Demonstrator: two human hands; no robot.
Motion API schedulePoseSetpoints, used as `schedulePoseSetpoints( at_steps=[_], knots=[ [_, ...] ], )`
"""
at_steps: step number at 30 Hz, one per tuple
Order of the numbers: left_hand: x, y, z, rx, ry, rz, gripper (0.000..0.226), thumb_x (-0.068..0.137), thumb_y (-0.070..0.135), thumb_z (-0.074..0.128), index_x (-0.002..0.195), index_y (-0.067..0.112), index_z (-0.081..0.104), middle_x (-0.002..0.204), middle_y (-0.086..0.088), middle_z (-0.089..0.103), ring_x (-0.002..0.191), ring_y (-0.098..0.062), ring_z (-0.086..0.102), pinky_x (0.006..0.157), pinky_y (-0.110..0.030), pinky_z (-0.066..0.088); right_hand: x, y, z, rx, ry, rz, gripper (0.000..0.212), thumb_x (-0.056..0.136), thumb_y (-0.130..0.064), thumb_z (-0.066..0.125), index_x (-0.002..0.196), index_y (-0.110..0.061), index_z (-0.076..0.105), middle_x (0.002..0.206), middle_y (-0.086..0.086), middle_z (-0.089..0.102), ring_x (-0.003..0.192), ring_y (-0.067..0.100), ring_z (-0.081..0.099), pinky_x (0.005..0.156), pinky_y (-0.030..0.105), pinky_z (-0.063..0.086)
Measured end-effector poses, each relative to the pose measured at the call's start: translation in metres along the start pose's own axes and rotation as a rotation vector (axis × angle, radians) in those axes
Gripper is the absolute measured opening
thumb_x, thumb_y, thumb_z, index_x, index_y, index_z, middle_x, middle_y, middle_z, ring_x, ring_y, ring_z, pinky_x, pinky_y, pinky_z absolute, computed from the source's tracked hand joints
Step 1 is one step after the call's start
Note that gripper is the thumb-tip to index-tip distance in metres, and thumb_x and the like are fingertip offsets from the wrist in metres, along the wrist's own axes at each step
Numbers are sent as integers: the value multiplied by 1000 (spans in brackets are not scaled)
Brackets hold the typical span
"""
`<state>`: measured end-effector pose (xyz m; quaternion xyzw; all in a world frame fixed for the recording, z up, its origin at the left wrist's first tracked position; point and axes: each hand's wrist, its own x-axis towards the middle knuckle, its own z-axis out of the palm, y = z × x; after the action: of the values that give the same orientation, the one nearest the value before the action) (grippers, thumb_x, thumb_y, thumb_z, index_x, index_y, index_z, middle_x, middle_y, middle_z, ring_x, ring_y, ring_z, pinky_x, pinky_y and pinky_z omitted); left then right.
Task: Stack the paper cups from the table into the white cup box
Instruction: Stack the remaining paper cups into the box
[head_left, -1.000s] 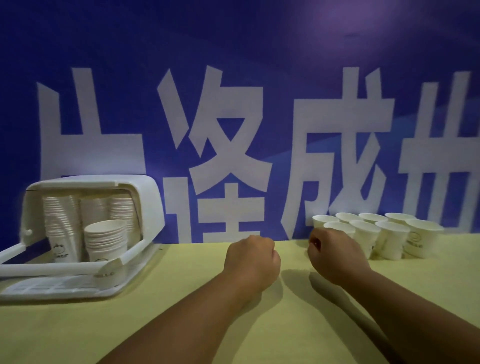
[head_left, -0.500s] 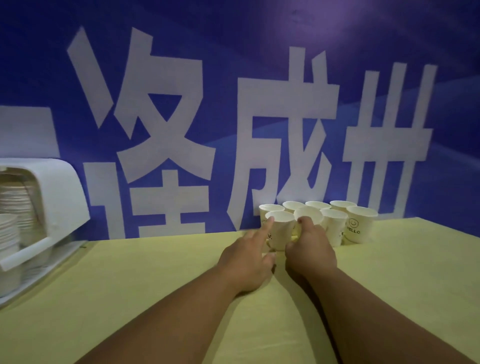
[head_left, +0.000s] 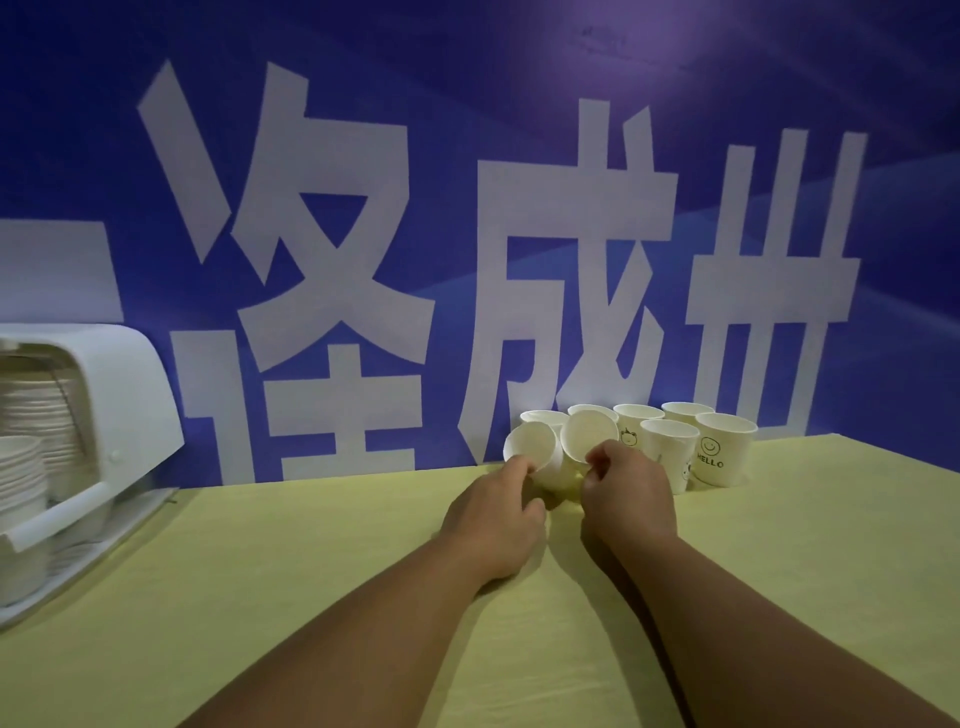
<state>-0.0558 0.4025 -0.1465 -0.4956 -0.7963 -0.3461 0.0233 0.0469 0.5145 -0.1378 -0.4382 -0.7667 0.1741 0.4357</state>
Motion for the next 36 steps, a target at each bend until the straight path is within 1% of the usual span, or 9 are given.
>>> schedulePoseSetpoints(
  at_steps=[5,9,14,18,22,28,31,34,36],
  knots=[
    [-9,1,-11,86,196,10,19,102,32,56,121,32,54,113,12,66,90,-9,58,74,-25,50,-6,-7,-4,50,50,-64,6,92,-24,66,97,-25,68,84,-7,68,73,11,60,66,27,53],
    [-22,1,-32,125,331,15,13,102,38,58,113,32,57,102,14,63,84,-8,60,77,-25,58,-20,-25,-7,104,21,-132,2,94,-30,65,95,-29,63,82,-12,65,73,7,59,65,26,53],
    [-42,-11,-64,161,391,61,14,104,39,53,113,30,59,100,14,61,82,-8,60,75,-21,55,-37,-60,-9,148,-11,-219,3,96,-31,62,97,-29,61,86,-11,65,76,7,60,67,26,53],
    [-63,-32,-94,172,434,68,16,104,39,52,113,29,60,103,12,64,84,-8,61,78,-23,58,-52,-94,-8,177,-51,-258,4,96,-29,62,99,-30,60,91,-11,64,80,9,61,71,26,52],
    [-81,-58,-127,201,482,69,19,104,42,49,115,30,59,110,14,61,88,-8,59,76,-20,56,-64,-135,1,376,-57,-200,7,96,-23,62,99,-28,57,96,-7,64,87,13,61,75,27,52],
    [-102,-102,-183,191,581,57,11,104,41,48,101,32,54,98,14,60,77,-7,56,60,-15,40,-91,-199,21,568,-101,-165,5,98,-23,60,102,-23,58,95,-8,60,80,7,57,63,14,42],
    [-117,-123,-204,196,640,69,6,103,38,51,100,33,52,96,14,59,77,-9,56,60,-17,43,-105,-226,34,619,-130,-166,4,98,-24,60,101,-25,57,91,-11,59,78,5,56,60,12,40],
    [-130,-138,-222,210,682,74,17,98,46,46,102,32,55,98,16,58,76,-10,55,59,-13,37,-117,-251,45,686,-149,-167,3,97,-25,60,100,-25,58,91,-11,59,80,7,58,60,11,42],
    [-136,-147,-235,210,736,96,20,100,45,47,100,28,58,93,14,58,71,-10,52,56,-17,35,-126,-266,51,722,-166,-179,3,98,-25,60,99,-26,58,92,-12,59,81,8,59,61,12,43]
  ],
)
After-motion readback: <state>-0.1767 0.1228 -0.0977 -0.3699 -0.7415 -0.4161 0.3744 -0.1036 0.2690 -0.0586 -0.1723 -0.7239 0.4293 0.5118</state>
